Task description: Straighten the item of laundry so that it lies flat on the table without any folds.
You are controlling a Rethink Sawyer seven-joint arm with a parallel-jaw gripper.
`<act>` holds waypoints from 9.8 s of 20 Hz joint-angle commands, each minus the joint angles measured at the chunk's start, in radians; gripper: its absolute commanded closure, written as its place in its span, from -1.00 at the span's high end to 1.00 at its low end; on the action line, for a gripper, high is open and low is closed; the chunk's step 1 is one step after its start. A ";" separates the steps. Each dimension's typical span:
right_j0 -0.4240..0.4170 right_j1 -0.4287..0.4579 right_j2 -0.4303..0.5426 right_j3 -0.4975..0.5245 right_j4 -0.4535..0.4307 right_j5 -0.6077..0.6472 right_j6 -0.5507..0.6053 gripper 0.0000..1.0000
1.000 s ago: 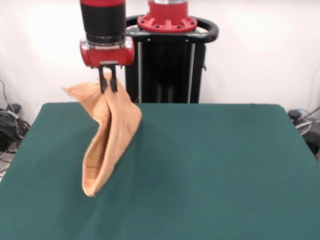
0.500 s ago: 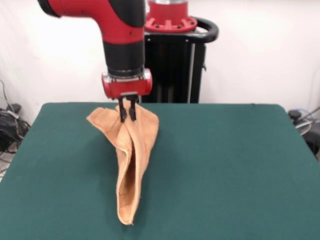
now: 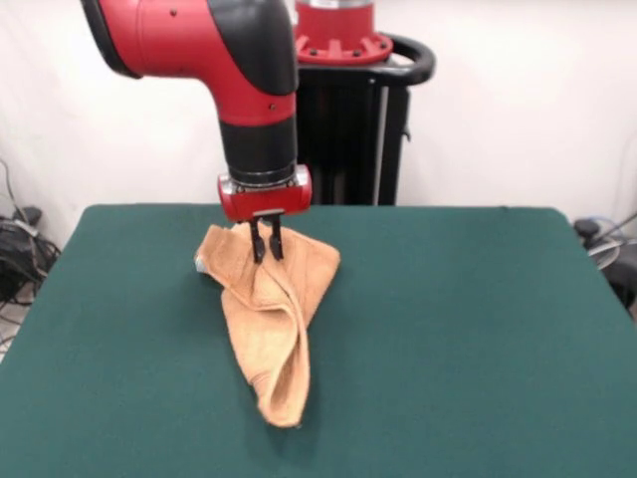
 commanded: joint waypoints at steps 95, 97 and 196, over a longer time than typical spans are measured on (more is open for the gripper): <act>-0.053 0.037 0.017 -0.275 -0.031 0.255 0.013 1.00; -0.054 0.030 0.018 -0.271 -0.028 0.262 0.012 1.00; -0.018 0.267 -0.022 -0.220 -0.027 -0.052 0.082 1.00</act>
